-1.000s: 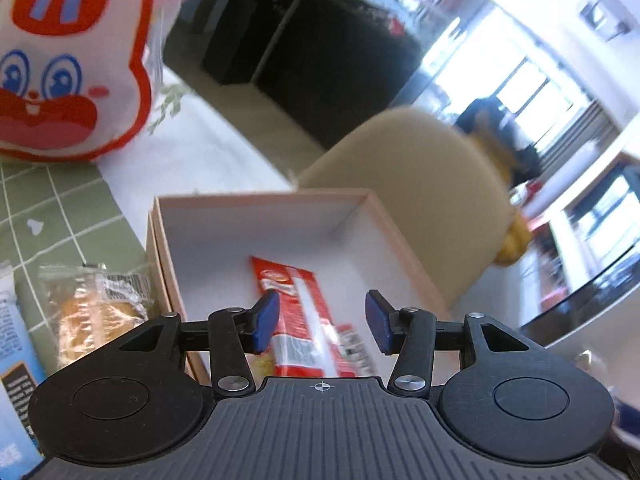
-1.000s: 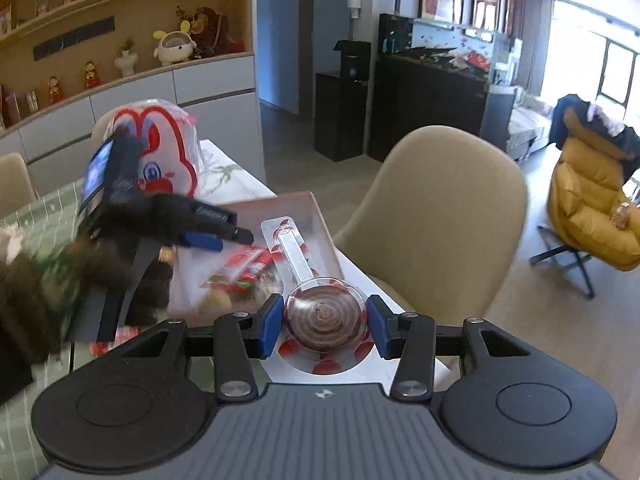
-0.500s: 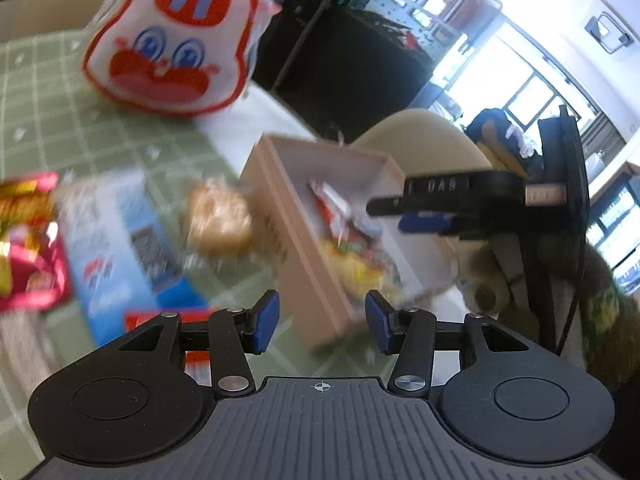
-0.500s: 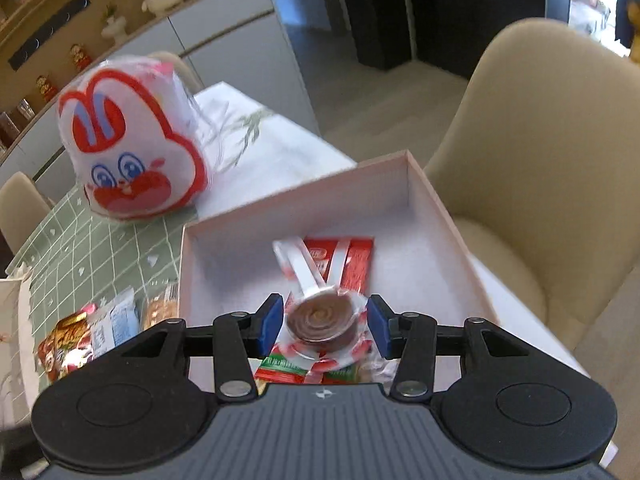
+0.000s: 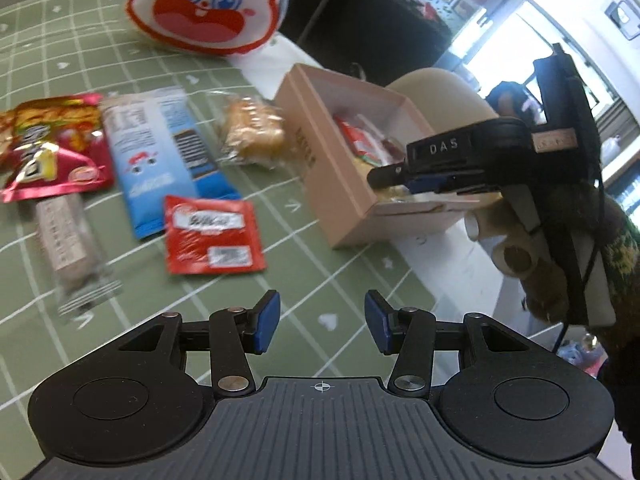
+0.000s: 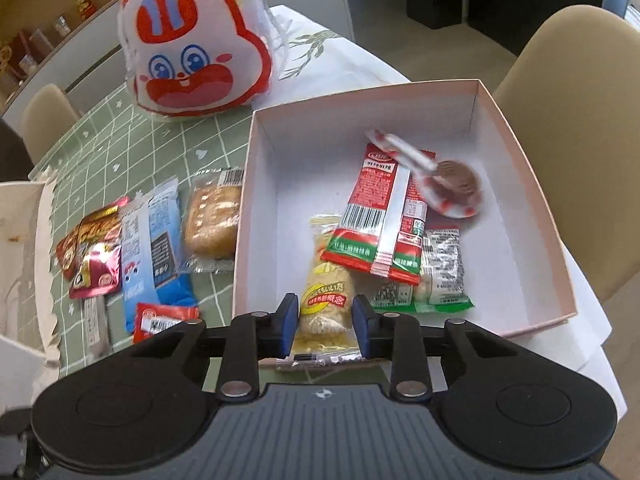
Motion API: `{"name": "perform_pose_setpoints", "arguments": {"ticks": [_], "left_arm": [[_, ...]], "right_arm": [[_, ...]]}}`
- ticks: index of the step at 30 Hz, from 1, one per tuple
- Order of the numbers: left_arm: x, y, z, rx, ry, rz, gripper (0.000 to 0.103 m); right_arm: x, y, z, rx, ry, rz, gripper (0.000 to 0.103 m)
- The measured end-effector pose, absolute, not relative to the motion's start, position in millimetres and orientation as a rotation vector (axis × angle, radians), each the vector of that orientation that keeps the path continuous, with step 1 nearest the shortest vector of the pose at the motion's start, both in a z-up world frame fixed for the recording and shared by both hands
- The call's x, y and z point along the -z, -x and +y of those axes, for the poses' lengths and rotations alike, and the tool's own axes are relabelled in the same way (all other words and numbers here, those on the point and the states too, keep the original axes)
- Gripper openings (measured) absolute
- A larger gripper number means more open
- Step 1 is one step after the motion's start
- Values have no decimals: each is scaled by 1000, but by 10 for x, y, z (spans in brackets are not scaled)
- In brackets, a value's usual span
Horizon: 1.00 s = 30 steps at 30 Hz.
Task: Organize snacks
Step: 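Withdraw both tools from the pink box toward the remaining snacks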
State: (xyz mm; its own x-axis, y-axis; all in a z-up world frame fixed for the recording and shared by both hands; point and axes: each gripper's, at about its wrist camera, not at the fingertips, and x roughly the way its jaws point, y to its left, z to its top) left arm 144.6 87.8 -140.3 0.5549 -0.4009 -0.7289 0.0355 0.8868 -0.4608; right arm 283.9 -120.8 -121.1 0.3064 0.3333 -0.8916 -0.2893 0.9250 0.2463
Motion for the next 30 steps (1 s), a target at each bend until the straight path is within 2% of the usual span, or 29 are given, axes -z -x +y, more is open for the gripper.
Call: {"name": "perform_pose_setpoints", "arguments": {"ticks": [3,7,9,11,17,22,30], "left_arm": [[1410,-1350,946,228,424,958,52],[1383,-1217,1119,148,445,926,52],[1362,-1200,1247,74,439,899,52],[1308,-1228,1420,0,423,849,52],[1242,-1534,2155,-298,411,675,52],[1479,-1910,2601,-325,592,700,52],[1590,-1908,2203,-245,419,787,52]], "right_arm": [[1350,-2922,-1232,-379,-53,1225,28],[1219,-2809,-1174,-386,-29,1128,29],[1048,-2716,-1085,-423,14,1056,34],[894,-2584,-973,-427,75,971,45],[746,-2039,-773,-533,88,871,49],[934,-1601,-662,-565,140,870,49],[1212,-1275,-668,-572,167,926,51]]}}
